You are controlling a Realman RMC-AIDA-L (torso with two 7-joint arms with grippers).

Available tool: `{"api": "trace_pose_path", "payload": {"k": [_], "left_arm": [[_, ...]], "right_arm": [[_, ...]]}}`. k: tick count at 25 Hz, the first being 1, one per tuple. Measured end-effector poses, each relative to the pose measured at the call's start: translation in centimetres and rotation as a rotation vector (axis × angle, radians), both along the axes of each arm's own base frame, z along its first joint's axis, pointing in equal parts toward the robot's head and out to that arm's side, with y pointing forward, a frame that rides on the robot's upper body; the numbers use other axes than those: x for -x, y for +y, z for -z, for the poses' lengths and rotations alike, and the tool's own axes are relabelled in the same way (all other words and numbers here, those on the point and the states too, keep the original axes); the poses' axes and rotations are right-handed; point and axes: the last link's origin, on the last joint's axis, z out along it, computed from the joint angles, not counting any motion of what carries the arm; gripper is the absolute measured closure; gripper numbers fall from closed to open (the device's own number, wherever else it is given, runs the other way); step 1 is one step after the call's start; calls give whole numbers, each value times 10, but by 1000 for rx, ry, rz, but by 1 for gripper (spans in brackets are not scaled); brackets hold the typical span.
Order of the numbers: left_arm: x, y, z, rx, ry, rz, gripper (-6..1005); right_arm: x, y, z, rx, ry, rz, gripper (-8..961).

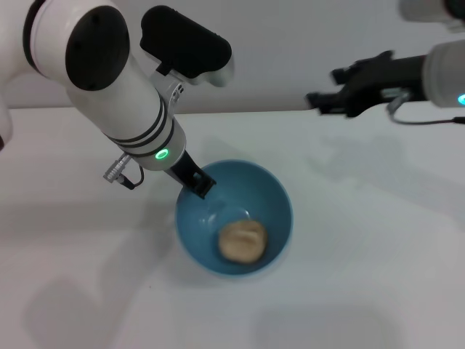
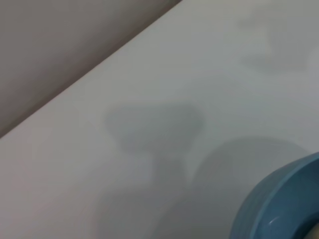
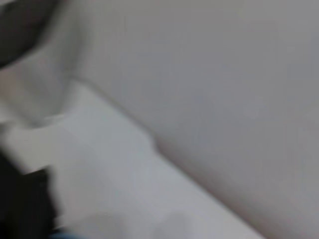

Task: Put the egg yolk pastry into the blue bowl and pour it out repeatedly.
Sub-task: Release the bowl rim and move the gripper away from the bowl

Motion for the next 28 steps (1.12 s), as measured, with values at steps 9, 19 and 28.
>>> {"api": "trace_pose_path", "payload": {"k": [9, 19, 28], "left_arm": [[-3, -11, 12, 66, 67, 44, 989], [-12, -20, 21, 123, 83, 65, 987], [-16, -26, 29, 149, 63, 72, 956]], "right_arm": [[-57, 12, -10, -193, 26, 106, 422], [-72, 10, -5, -184, 21, 145, 423], [-73, 10, -5, -185, 20, 146, 423]]}}
